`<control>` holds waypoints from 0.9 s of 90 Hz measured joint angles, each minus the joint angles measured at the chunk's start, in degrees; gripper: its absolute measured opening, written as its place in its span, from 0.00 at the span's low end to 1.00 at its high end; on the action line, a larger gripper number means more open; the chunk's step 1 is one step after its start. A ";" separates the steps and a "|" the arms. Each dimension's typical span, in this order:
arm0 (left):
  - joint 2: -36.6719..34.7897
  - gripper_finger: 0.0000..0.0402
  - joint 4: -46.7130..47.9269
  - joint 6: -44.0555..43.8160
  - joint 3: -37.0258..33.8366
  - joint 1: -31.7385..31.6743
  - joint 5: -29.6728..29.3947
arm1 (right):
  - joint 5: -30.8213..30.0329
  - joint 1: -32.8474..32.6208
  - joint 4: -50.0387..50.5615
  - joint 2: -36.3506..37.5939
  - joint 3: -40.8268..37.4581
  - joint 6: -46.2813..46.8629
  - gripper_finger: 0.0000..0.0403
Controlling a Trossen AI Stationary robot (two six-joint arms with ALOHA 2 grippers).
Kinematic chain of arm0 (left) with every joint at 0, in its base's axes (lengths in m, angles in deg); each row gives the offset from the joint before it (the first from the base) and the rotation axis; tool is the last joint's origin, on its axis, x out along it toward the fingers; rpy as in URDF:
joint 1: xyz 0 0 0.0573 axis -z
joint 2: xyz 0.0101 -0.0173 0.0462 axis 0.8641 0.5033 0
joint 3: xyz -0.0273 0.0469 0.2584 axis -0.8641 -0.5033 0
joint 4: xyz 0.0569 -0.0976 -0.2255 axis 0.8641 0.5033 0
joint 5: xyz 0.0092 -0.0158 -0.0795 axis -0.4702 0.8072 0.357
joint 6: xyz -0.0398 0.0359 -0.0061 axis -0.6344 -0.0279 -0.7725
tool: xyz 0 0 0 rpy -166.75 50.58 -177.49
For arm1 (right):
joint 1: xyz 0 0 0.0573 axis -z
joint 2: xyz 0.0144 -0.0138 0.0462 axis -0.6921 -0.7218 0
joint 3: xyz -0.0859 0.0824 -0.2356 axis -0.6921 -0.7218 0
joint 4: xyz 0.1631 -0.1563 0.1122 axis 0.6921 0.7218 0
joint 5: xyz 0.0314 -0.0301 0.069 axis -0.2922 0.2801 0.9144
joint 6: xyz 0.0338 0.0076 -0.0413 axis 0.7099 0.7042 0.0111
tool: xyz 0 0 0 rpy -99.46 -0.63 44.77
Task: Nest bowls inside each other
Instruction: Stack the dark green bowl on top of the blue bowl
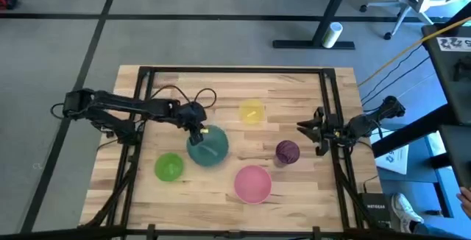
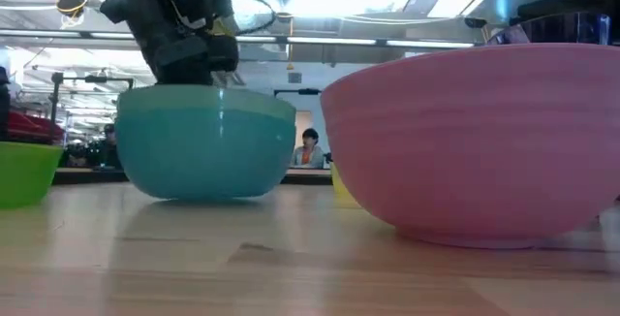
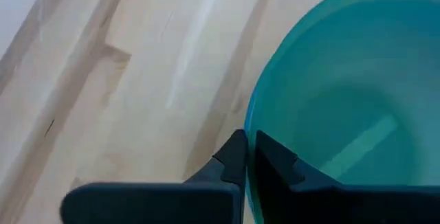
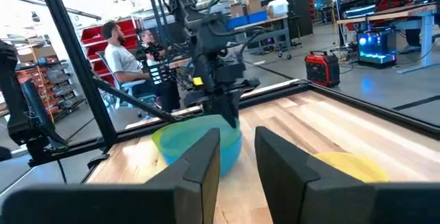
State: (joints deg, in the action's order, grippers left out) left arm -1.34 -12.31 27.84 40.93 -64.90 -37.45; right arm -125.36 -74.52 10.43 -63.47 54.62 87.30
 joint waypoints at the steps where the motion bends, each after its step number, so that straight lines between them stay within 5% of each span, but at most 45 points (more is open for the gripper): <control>1: 0.10 0.00 -0.15 -0.11 0.01 0.14 -0.03 | 0.00 0.00 0.00 0.00 0.00 0.00 0.19; 43: 9.39 0.00 -3.59 2.56 7.49 5.22 -0.40 | -0.01 0.00 -0.55 0.02 0.00 0.00 0.19; 81: 8.50 0.13 2.84 6.20 15.65 5.64 -0.50 | 0.02 0.00 -2.60 0.01 0.00 0.03 0.19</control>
State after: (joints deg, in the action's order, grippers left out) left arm 7.16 -9.47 34.04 56.57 -59.27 -37.95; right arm -125.34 -74.52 7.83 -63.47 54.62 87.33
